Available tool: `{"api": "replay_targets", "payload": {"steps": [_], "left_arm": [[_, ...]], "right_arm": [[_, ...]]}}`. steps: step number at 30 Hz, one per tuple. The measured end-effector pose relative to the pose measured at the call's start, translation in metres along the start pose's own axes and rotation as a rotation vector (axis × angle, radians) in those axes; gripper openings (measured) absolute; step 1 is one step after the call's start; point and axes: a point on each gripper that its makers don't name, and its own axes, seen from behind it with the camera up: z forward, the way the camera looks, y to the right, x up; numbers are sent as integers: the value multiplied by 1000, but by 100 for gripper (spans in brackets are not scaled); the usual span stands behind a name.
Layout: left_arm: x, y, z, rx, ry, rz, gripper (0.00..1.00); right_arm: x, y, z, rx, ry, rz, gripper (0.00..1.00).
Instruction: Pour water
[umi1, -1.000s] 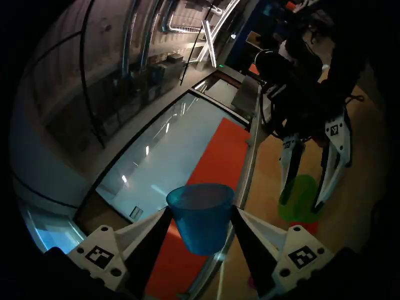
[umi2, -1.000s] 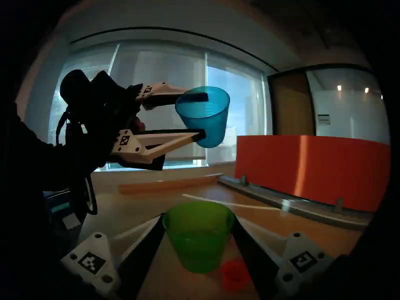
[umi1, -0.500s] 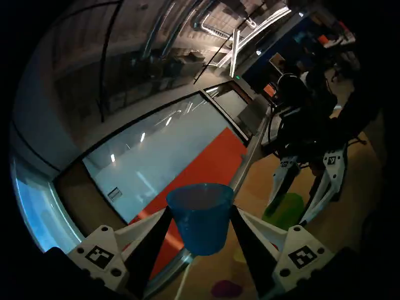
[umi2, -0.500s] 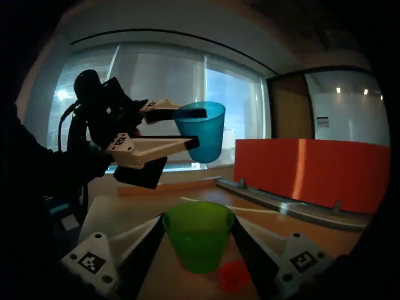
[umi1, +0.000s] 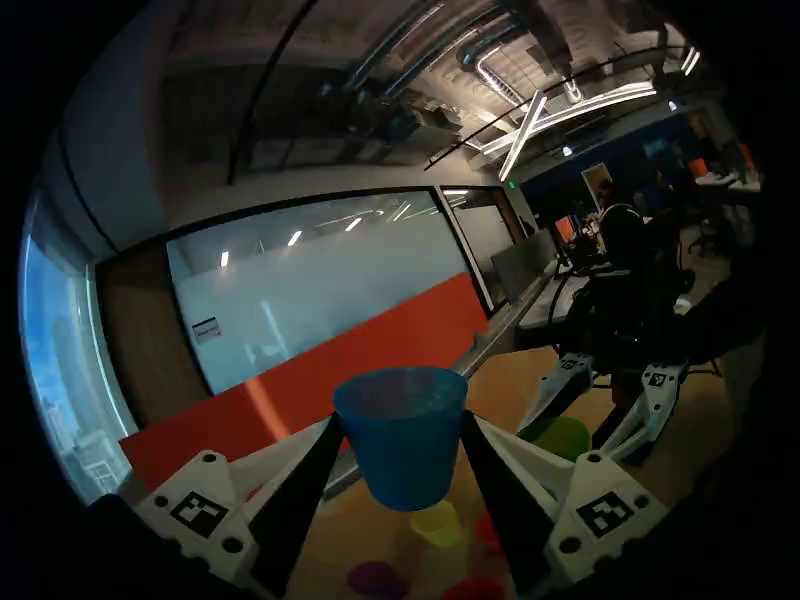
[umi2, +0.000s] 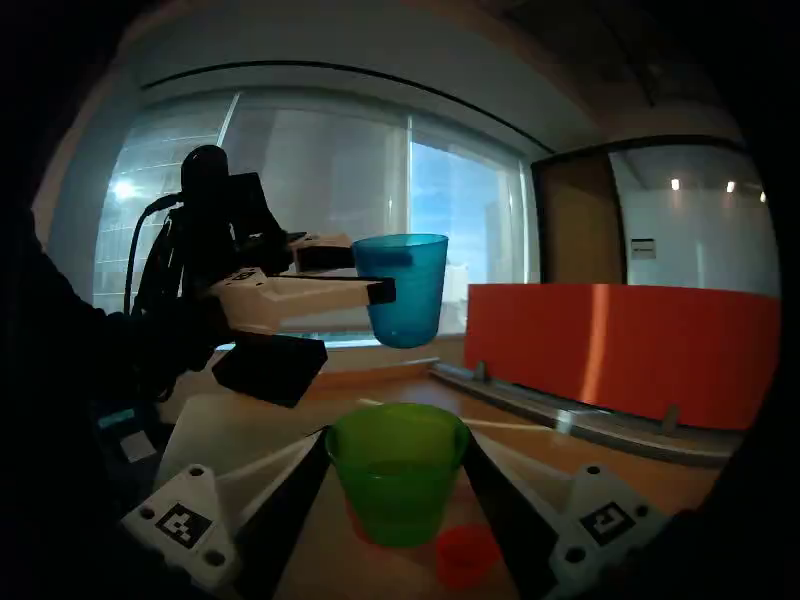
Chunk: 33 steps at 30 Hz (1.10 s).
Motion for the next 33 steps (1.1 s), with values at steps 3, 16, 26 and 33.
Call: {"api": "replay_targets", "payload": {"steps": [3,16,26,33], "left_arm": [[-2,-1,-1,-5,0,-57,84],[-17,-4,-2,-34,-17,-326,84],[-30,-3,-14,-29,-49,-303,84],[-52,1,-30,-26,-90,-295,84]], "right_arm": [[0,1,0,-2,1,-1,92],[7,4,-2,-11,9,-2,92],[5,4,-5,-18,-7,-4,92],[-4,7,-13,-37,-48,-7,93]]}}
